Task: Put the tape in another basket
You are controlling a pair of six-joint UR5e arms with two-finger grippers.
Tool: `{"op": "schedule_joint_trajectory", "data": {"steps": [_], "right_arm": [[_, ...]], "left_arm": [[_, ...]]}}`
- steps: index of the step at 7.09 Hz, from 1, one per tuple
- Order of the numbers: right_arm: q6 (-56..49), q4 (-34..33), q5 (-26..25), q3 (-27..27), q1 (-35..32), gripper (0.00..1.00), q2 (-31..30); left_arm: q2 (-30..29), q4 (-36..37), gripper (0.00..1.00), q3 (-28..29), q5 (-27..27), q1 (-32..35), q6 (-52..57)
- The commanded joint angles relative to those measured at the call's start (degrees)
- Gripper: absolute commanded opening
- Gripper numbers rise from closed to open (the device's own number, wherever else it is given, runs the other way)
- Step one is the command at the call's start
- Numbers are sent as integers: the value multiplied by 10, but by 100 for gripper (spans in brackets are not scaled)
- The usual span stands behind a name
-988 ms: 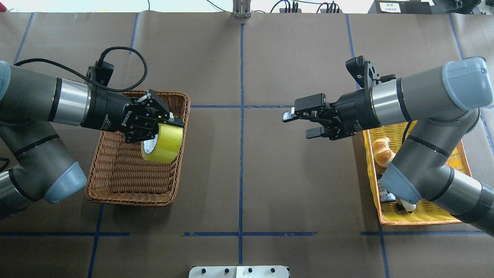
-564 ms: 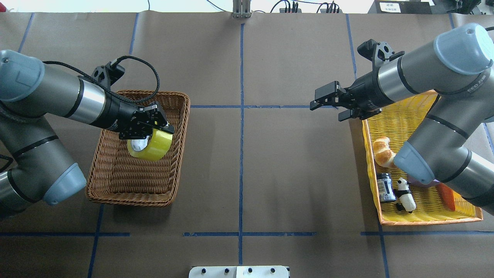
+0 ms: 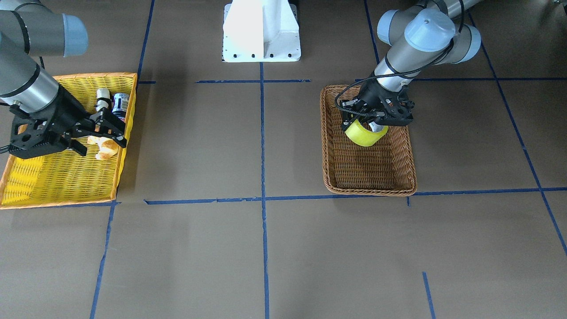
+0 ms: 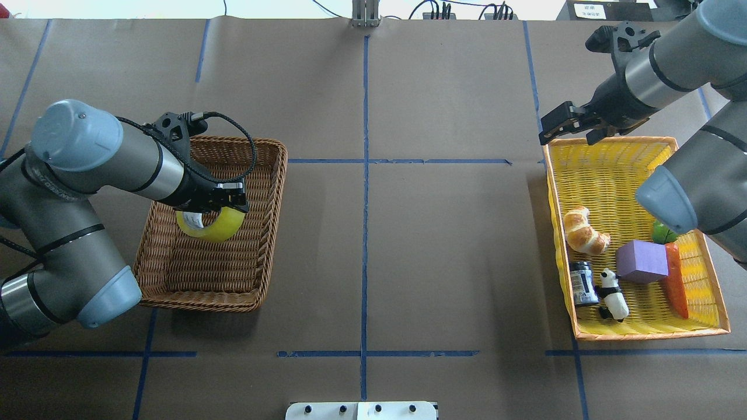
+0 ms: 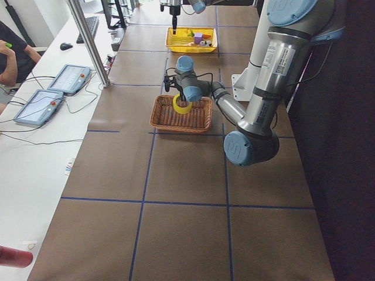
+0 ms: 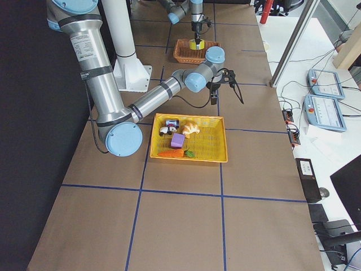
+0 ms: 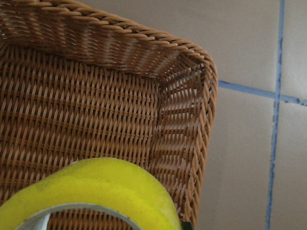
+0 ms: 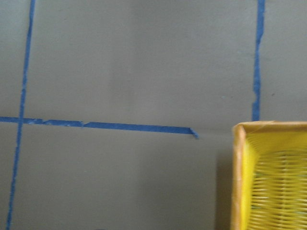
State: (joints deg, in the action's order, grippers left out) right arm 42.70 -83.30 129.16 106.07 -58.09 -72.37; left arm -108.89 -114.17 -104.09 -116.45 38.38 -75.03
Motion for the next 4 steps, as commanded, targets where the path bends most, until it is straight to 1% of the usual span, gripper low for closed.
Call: {"op": "schedule_joint_trajectory", "data": {"steps": [1,2,3,4], "right_arm": [[-78,-40,0,-1,-32,100,-14],[-102,-41,0,0,-45,100,-26],[-124,-41,3,1,-55,100,-39],[-133,-41,6,1,-63,100,-46]], "left_arm": [[-4,73,1,2,59,-30,64],[-4,90,4,3,62,-30,77],[-3,91,19,4,63,-30,78],[-3,103,53,5,64,-33,78]]}}
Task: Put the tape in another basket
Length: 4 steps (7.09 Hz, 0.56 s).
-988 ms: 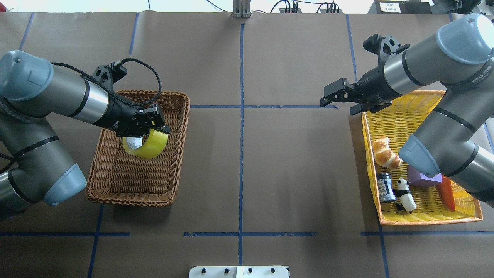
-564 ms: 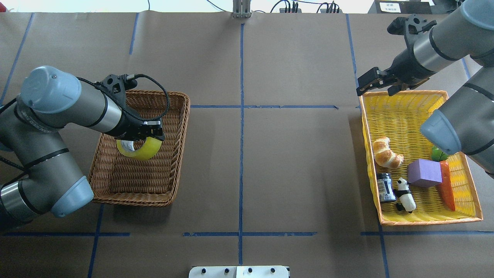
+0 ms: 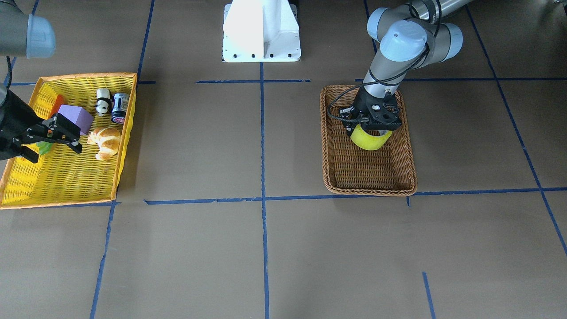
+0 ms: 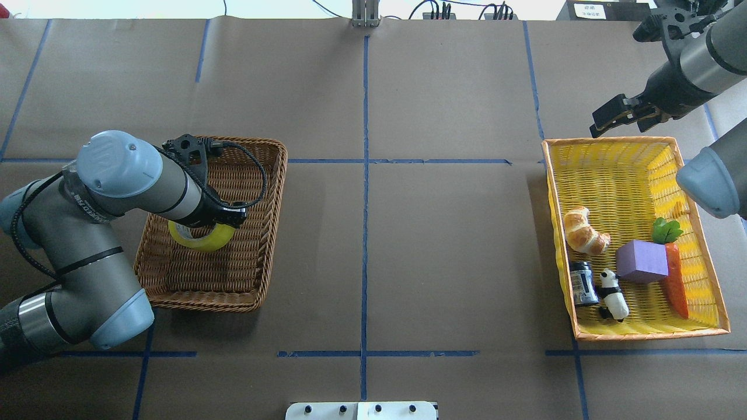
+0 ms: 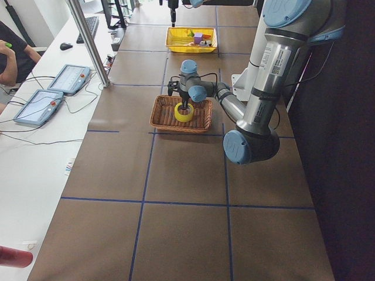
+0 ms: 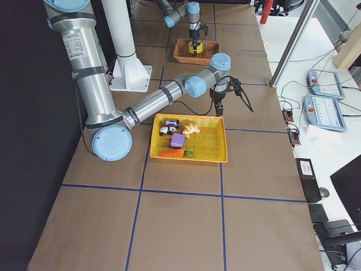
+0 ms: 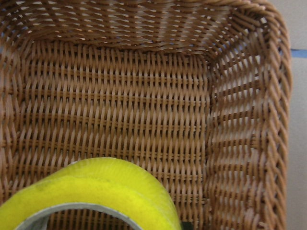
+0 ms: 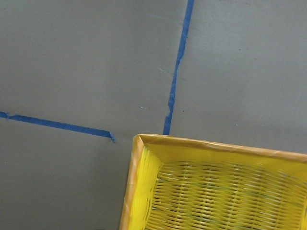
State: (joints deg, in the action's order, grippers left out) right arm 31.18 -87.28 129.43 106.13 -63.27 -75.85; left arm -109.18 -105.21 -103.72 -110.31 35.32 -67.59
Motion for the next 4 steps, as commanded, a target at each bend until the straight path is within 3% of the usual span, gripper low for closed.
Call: {"op": "schedule_joint_trajectory", "data": {"steps": [1,3,4], "right_arm": [[-30,-1,4,0,-15,100,-17],[-36,-1,5,0,-18,100,-19],[-51,-1,5,-2,-22,100,-25]], "left_arm": [[-2,21,100,-2,37,-15,3],[-1,37,100,-5,41,-14,16],[-4,108,100,-34,36,-8,68]]}}
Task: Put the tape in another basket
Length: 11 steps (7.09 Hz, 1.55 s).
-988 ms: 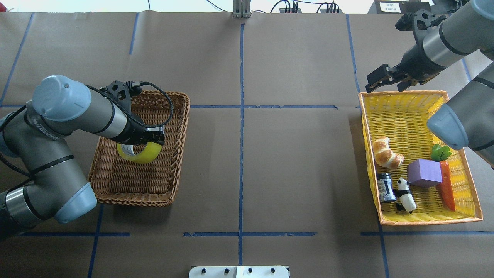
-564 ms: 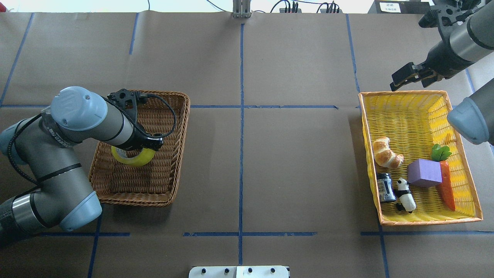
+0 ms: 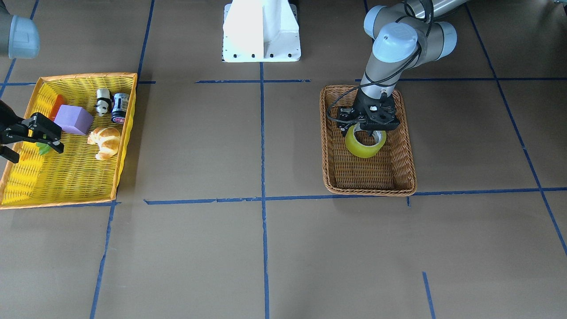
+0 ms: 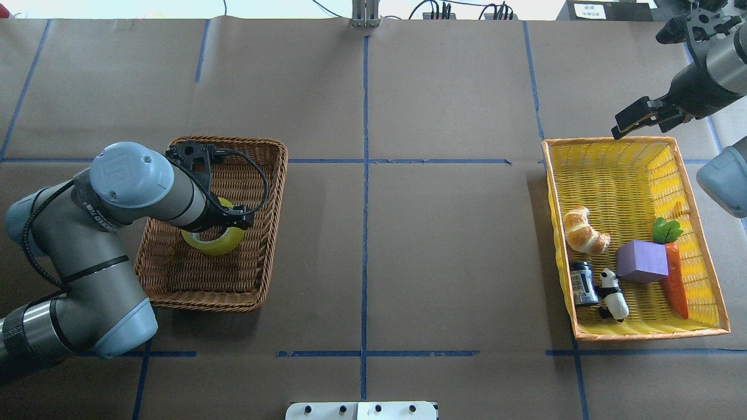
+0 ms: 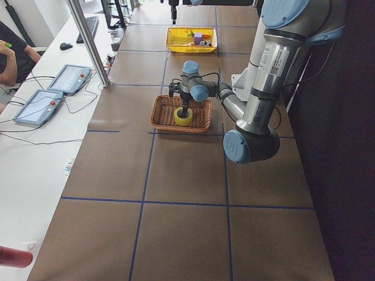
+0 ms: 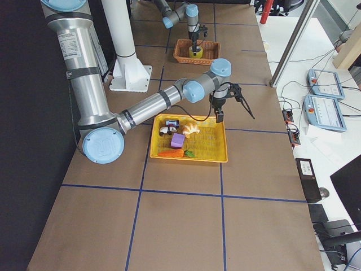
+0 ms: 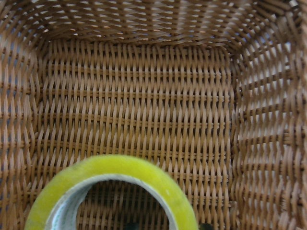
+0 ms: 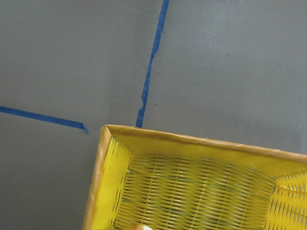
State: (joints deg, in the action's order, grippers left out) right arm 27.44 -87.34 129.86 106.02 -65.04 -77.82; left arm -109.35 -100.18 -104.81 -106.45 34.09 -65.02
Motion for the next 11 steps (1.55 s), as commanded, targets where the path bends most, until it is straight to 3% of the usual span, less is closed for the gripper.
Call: {"op": "schedule_joint_trajectory", "data": {"steps": [1,4,6,8,11], "right_arm": [[-48,0,0,-3,-18,100,-21],[-162,-27,1,-5,-67,100,-63],[-241,-29,2,-5,-121,100,-125],[-242,-27,48,-12,-168,100,-180],[-322,-24,72,-62,-228,100,-197]], "left_arm": [[-3,122,100,-61,-12,30,111],[46,145,100,-82,-172,189,272],[109,144,100,-71,-232,298,420],[123,137,100,17,-310,394,540],[123,137,100,107,-314,476,657]]}}
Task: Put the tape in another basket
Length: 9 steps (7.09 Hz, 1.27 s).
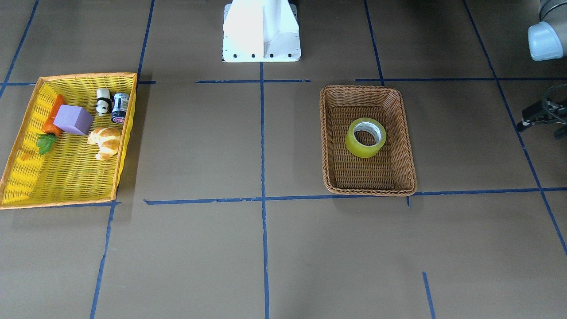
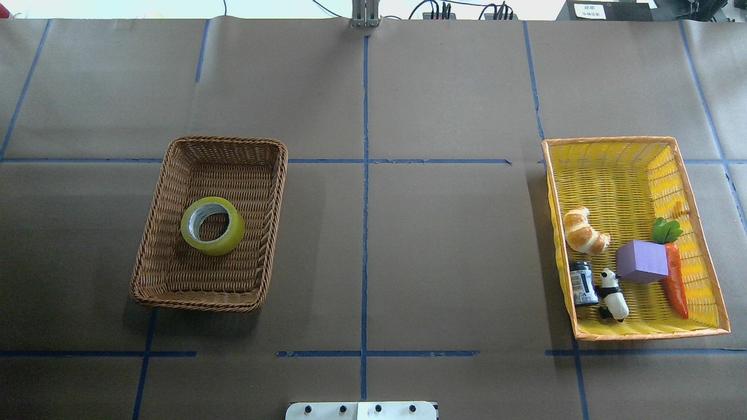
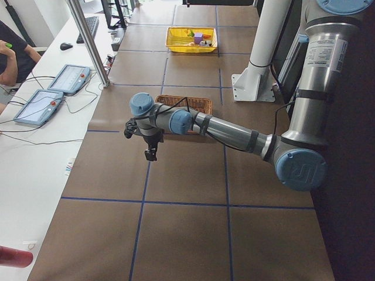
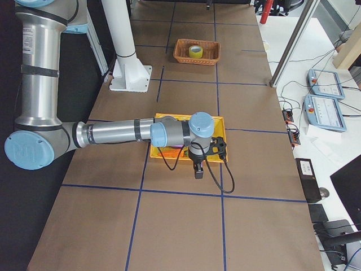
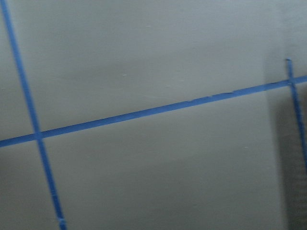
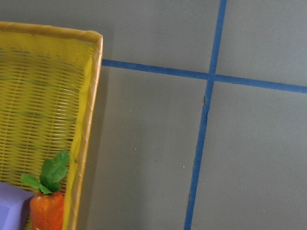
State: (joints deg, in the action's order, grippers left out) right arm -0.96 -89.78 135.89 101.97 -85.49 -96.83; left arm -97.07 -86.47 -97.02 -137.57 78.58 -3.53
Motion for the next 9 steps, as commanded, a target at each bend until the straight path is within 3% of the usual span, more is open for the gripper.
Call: {"op": "schedule_joint_trajectory", "data": {"steps": [1,6,9], "right_arm": [[-51,0,27,-34,-38,100,-9],[-52,0,45,-40,-65,100,-13],[-48,0,46,-40,-71,100,-13]], "left_arm": [[0,0,100,50,-2,41,61],[35,-46,100,117,-3,79,71],[49,-46,100,108,-4,127,71]]}}
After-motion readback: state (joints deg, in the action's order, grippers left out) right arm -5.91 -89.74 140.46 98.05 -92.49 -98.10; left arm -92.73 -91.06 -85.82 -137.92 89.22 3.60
